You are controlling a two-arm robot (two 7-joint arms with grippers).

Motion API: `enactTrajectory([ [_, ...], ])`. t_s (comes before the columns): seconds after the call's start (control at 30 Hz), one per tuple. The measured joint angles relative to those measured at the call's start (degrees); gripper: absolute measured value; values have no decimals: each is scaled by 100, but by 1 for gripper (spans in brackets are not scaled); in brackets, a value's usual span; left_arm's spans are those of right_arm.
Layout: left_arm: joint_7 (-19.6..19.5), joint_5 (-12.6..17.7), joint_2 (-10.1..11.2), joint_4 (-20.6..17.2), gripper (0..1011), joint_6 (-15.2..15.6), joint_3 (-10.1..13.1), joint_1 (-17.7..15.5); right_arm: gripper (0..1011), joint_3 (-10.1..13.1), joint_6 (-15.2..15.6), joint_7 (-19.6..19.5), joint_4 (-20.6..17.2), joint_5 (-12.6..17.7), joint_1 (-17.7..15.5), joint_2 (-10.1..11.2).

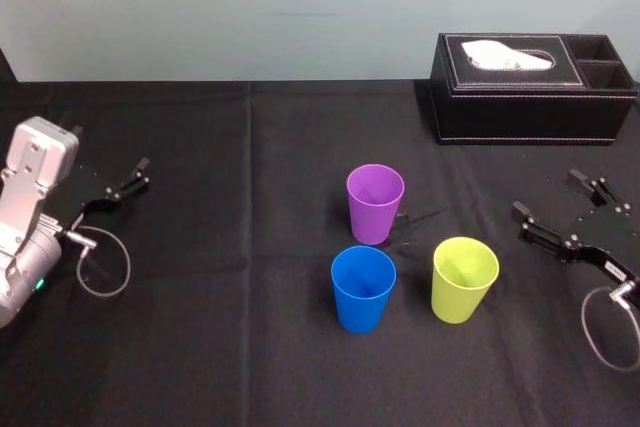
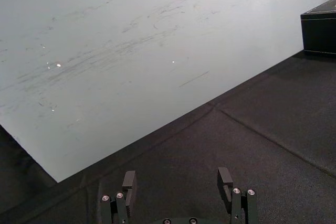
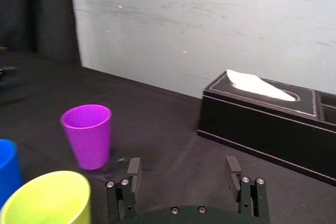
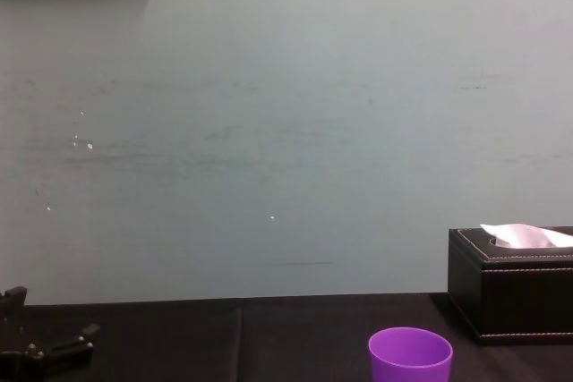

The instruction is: Stack the three plastic cups sequentially using one hand.

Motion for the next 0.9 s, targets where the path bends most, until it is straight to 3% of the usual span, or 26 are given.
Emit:
enactTrajectory([
  [0.53, 0, 0, 0, 0, 1012, 0, 0, 0, 1003, 578, -450, 1676, -101, 956, -628, 444],
  [0.73, 0, 0, 0, 0, 1011, 0, 0, 0, 1003, 582, -544, 2122, -13, 960, -696, 517],
  [0.9, 0, 0, 0, 0, 1011, 0, 0, 0, 1003, 463, -590, 2387, 40, 718, -711, 542],
])
